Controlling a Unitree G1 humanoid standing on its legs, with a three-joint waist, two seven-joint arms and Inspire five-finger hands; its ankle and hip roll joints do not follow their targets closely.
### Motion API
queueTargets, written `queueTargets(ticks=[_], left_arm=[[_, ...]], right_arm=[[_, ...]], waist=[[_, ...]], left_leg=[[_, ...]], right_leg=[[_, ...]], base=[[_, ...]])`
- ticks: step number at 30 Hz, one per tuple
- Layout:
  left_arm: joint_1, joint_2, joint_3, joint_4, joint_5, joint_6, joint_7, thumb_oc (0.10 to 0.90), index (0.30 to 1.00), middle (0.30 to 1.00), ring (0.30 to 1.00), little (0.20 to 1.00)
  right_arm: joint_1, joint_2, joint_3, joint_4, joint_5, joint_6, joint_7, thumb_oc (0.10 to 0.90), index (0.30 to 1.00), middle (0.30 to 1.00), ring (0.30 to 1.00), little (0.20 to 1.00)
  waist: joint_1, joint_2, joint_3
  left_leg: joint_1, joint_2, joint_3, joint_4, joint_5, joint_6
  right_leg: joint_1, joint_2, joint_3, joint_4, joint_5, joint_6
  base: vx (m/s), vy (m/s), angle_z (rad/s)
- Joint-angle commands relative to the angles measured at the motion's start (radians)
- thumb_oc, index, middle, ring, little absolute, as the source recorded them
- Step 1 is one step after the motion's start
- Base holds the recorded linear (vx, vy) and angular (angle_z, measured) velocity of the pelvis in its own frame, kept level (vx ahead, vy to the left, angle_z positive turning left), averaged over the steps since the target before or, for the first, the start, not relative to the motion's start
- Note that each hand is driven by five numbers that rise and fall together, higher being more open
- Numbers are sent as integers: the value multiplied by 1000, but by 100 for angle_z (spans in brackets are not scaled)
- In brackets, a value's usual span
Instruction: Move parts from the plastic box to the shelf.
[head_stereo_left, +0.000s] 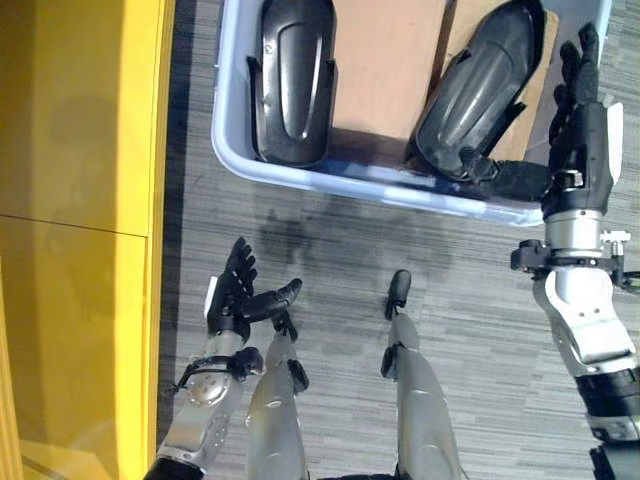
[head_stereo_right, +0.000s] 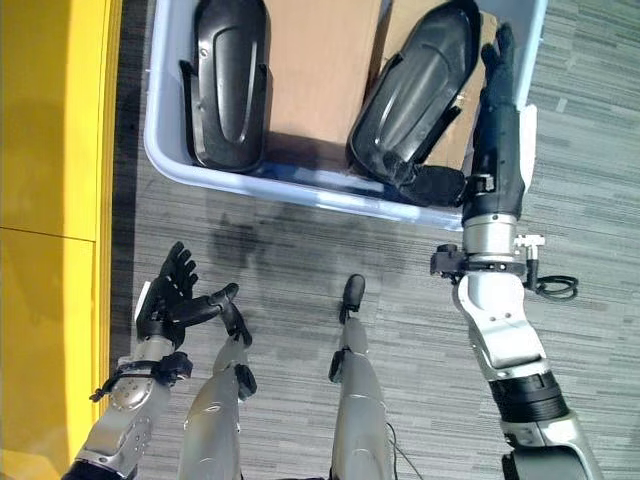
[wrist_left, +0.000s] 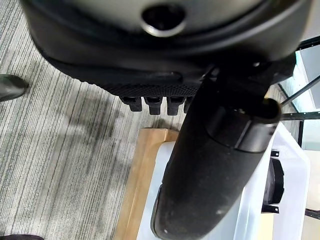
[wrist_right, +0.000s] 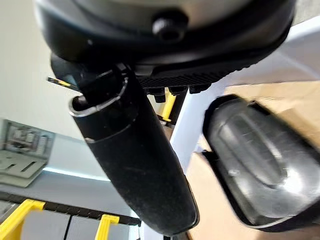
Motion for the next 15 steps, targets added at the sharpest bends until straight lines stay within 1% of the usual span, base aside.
queueTargets(ticks=[1,5,15], left_arm=[[26,47,21,-110,53,-69,9,900,1000,1000,1000,1000],[18,40,15,-102,60,-74,14,900,1000,1000,1000,1000],[8,35,4,-88,68,-77,20,900,1000,1000,1000,1000]], right_arm=[[-143,-71,-40,-34,-135,-39,-75,900,1000,1000,1000,1000],[-172,-63,-20,-3,-170,-26,-86,900,1000,1000,1000,1000],[-207,-30,0,57,-198,-10,-105,900,1000,1000,1000,1000]], waist=[[16,-7,-19],[19,0,-19],[27,11,-19]], left_leg=[[16,26,-38,52,-9,-27],[6,26,-41,50,-8,-27],[-9,24,-45,49,-5,-26]], right_leg=[[32,-46,22,166,-107,97],[25,-47,23,165,-106,98],[11,-47,21,168,-108,96]], base=[[0,0,0],[0,0,0],[0,0,0]])
